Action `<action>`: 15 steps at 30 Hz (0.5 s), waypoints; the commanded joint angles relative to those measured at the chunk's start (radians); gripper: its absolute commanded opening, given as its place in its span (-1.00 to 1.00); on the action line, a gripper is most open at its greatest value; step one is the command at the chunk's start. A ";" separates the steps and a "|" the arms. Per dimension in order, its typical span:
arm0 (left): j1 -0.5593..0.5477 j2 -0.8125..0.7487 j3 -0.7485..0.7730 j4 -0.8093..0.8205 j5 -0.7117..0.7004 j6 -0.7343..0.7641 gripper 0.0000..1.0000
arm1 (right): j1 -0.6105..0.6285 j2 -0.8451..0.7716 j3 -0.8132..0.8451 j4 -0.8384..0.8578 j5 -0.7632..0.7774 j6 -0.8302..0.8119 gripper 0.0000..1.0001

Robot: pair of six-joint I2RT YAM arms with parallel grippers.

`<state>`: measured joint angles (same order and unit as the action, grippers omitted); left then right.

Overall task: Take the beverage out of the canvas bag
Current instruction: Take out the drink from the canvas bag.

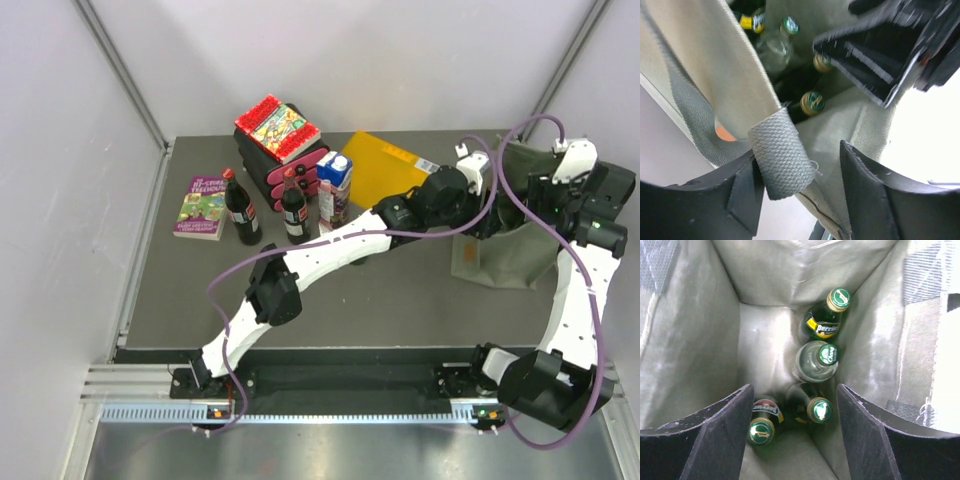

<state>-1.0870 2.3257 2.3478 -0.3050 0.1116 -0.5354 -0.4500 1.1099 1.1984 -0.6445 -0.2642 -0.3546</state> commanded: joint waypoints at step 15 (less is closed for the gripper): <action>-0.043 -0.020 -0.068 -0.046 0.109 0.124 0.25 | -0.157 0.338 0.384 -0.119 -0.250 0.226 0.33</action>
<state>-1.1034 2.3253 2.3169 -0.3134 0.1547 -0.4751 -0.5709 1.4021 1.4761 -0.7124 -0.4244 -0.1837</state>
